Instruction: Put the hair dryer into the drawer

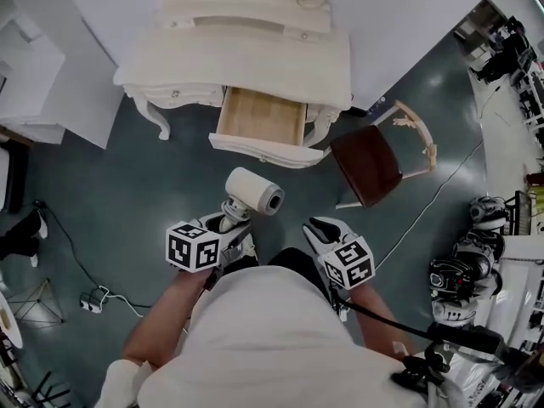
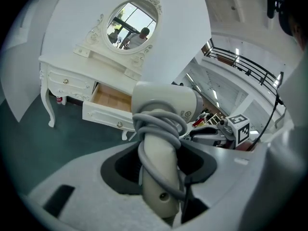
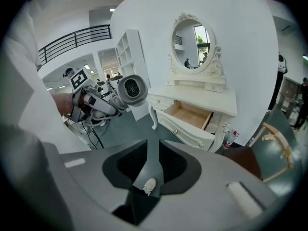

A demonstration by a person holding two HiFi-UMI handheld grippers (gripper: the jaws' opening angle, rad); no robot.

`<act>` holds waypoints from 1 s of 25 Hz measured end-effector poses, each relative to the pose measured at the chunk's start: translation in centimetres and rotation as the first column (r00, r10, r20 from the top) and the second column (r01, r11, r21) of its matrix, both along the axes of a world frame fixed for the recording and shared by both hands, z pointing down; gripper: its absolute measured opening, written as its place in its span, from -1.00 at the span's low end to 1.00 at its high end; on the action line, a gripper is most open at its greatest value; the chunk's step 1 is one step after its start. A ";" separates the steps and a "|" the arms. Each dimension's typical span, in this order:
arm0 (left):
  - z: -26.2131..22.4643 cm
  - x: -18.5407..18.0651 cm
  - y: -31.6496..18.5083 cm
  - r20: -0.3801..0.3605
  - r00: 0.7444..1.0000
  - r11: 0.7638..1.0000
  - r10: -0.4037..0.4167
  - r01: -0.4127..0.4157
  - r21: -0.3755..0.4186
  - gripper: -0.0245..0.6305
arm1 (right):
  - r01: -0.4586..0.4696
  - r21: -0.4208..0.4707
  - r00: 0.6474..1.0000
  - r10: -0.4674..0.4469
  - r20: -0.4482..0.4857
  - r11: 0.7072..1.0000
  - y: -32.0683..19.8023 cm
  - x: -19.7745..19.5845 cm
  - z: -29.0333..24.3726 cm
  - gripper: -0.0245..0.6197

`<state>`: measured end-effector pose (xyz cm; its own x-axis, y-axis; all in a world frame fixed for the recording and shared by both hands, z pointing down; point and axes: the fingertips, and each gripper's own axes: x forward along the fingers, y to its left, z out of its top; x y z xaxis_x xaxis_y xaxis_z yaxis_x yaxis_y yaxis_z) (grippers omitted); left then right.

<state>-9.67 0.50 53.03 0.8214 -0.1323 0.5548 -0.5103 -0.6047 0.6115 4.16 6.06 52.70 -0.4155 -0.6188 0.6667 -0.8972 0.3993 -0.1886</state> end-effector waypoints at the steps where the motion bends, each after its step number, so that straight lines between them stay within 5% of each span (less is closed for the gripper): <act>1: 0.3 -0.3 -1.0 0.005 1.000 1.000 -0.001 0.001 0.001 -0.29 | -0.005 0.004 1.000 0.005 -0.001 1.000 -0.9 -0.2 0.0 -0.68; 13: 3.9 1.2 -10.8 0.100 0.994 0.999 -0.034 0.037 -0.024 -0.29 | 0.032 -0.013 0.999 -0.032 0.004 0.999 -9.1 1.5 0.2 -0.68; 25: 8.1 8.0 -22.3 0.327 0.944 0.999 0.038 -0.036 -0.012 -0.29 | 0.135 0.011 0.990 -0.136 0.036 0.991 -22.1 11.4 -0.2 -0.68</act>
